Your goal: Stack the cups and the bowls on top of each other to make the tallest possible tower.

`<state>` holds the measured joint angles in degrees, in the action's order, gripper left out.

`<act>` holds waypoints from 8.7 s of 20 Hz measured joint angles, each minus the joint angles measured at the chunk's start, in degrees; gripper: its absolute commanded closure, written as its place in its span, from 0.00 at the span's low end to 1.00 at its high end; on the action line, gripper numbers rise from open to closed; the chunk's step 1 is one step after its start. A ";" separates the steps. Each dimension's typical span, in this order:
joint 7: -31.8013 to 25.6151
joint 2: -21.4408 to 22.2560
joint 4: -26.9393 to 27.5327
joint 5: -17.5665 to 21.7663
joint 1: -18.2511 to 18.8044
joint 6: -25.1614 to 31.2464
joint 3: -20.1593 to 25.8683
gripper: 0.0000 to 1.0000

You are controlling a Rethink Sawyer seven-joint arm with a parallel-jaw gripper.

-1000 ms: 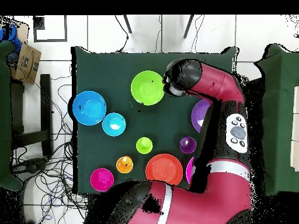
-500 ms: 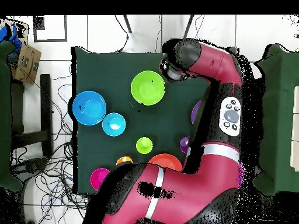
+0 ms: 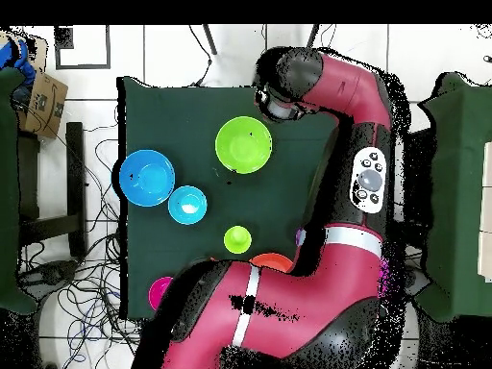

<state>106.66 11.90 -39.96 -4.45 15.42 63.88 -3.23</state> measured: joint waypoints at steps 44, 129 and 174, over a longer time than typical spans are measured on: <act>-4.35 0.21 -7.32 4.87 2.85 -0.13 8.27 0.00; -6.04 6.90 -21.63 16.09 15.72 -7.62 25.42 0.00; -6.04 9.09 -15.93 21.58 14.85 -1.89 25.28 0.00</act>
<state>100.62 20.98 -55.89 17.13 30.28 61.99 22.05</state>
